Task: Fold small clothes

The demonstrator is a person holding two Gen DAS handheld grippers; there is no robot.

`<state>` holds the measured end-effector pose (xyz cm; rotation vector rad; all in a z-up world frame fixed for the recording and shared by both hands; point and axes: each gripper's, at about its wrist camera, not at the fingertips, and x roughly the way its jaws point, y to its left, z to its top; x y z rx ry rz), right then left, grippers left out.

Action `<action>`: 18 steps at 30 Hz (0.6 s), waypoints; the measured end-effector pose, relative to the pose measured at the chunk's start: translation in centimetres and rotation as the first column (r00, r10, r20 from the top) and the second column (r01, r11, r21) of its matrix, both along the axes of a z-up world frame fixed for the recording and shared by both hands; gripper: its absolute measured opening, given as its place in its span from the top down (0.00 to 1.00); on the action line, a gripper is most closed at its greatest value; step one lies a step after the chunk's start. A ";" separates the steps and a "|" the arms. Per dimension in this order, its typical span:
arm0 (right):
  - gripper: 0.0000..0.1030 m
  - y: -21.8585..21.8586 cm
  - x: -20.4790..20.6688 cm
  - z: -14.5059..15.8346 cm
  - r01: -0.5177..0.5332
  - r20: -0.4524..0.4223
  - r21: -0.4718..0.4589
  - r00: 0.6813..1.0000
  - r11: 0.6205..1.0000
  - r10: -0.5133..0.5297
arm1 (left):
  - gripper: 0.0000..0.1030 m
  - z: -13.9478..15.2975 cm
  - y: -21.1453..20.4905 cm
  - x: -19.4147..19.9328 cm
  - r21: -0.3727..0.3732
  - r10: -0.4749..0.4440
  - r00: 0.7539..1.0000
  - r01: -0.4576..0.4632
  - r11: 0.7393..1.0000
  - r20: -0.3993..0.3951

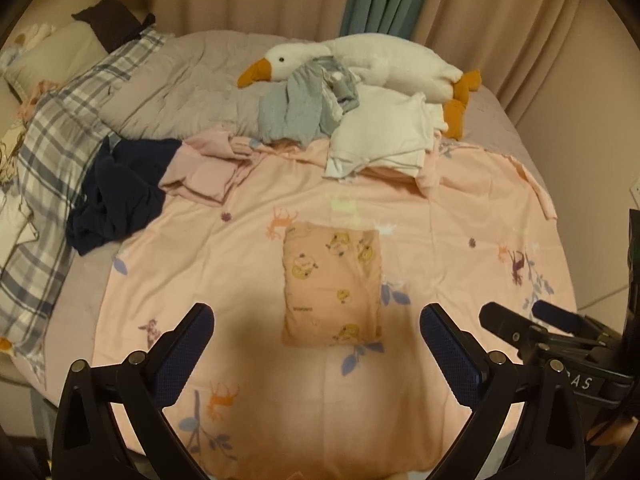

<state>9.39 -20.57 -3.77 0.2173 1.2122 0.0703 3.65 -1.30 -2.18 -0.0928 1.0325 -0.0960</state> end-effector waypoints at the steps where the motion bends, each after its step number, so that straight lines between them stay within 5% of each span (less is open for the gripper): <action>1: 0.00 0.0 -0.1 0.0 0.004 0.000 0.003 1.000 1.000 -0.004 | 0.01 0.0 0.0 0.0 0.006 0.003 1.000 -0.003 1.000 -0.003; 18: 0.00 0.5 -0.4 0.5 0.012 0.011 0.013 1.000 1.000 -0.012 | 0.01 0.1 0.3 -0.5 0.011 0.010 1.000 -0.010 1.000 -0.003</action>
